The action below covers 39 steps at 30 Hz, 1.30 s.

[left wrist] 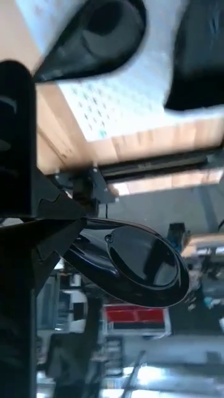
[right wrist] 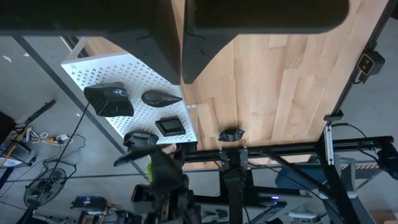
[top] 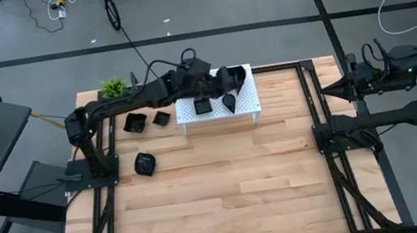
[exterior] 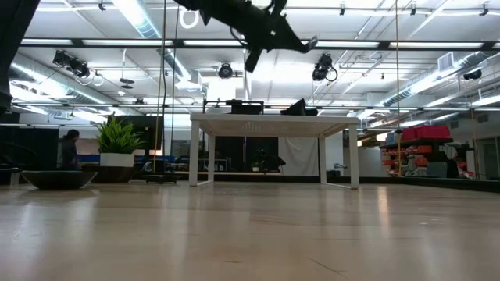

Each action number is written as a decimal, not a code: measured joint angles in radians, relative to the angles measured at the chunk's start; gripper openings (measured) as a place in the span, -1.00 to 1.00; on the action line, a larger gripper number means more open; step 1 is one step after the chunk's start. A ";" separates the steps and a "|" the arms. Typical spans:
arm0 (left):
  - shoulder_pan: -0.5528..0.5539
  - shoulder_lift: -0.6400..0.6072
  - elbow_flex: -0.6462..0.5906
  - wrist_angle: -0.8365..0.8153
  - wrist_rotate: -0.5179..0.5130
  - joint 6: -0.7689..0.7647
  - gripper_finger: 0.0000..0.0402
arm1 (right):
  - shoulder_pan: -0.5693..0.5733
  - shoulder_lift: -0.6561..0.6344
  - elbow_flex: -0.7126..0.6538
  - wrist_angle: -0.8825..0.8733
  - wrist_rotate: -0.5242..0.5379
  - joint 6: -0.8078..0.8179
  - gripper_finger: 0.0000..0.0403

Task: Pick & Place Mini shaped plates
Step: Stack the drop-shaped plate on top of the drop-shaped plate on the shelf

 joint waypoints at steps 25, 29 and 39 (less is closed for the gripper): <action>-0.040 -0.021 -0.113 0.049 -0.044 -0.269 -0.99 | 0.000 0.000 0.000 0.000 0.000 0.000 -0.90; -0.040 -0.040 -0.113 0.005 -0.047 -0.283 -0.99 | 0.000 0.000 0.000 0.000 0.000 0.000 -0.90; -0.022 -0.063 -0.113 -0.122 -0.061 -0.417 -0.99 | 0.000 0.000 0.000 0.000 0.000 0.000 -0.90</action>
